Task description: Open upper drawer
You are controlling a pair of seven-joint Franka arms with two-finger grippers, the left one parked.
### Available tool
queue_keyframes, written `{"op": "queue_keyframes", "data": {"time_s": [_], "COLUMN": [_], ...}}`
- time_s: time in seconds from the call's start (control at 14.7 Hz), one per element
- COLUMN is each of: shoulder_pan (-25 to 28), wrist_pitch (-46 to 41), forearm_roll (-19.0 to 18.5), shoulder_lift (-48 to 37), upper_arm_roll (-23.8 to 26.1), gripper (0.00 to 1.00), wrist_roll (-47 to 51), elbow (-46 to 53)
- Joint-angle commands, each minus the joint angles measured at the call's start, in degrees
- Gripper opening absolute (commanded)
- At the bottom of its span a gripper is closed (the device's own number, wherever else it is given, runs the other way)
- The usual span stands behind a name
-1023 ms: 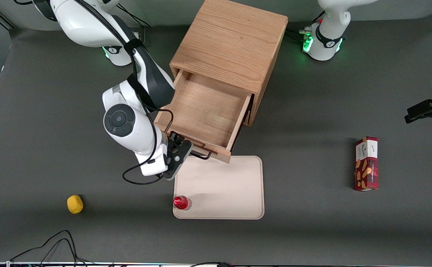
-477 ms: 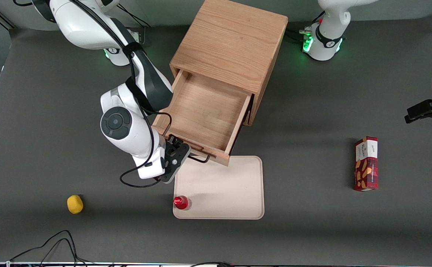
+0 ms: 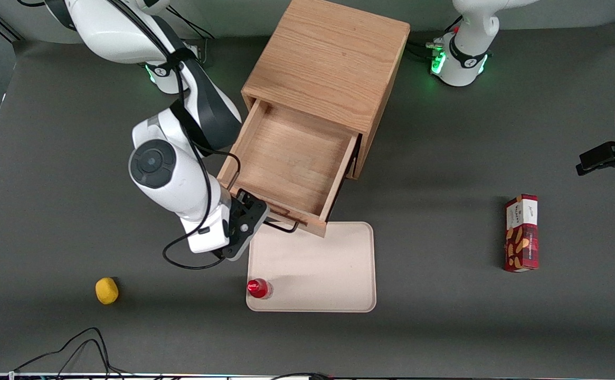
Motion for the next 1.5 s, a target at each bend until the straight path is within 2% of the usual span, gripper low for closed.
{"op": "queue_keyframes", "data": {"time_s": [0.0,0.14,0.34,0.48,0.61,0.68,0.75,0.82,0.95,1.09,1.16,1.3,1.43], "shoulder_pan": [-0.9,-3.2,-6.5,-10.7,-15.5,-17.2,-19.5,-19.8,-19.8,-20.6,-23.1,-27.6,-27.6], "wrist_pitch": [-1.6,-1.5,-1.5,-1.5,-2.2,-3.5,-6.9,-9.3,-12.9,-15.1,-15.3,-15.3,-15.4], "forearm_roll": [0.8,0.7,-4.5,-3.6,1.0,3.2,3.3,2.6,-1.6,-2.3,-2.7,-6.8,-9.7], "shoulder_lift": [-4.9,-8.1,-15.0,-20.0,-25.1,-27.3,-29.6,-30.6,-32.7,-33.6,-33.8,-34.6,-34.7], "upper_arm_roll": [-1.4,-2.5,-3.6,-3.6,-3.6,-3.6,-3.6,-3.5,-2.8,-1.3,0.8,6.3,6.8], "gripper": [1.0,1.0,1.0,1.0,1.0,1.0,1.0,1.0,1.0,1.0,1.0,1.0,1.0], "wrist_roll": [-0.2,-0.1,-0.4,0.1,4.6,9.2,17.5,20.9,31.0,40.4,40.9,41.3,41.7], "elbow": [-0.1,-0.2,-3.2,-9.4,-15.5,-18.3,-21.0,-22.0,-24.3,-25.3,-26.0,-27.5,-27.5]}}
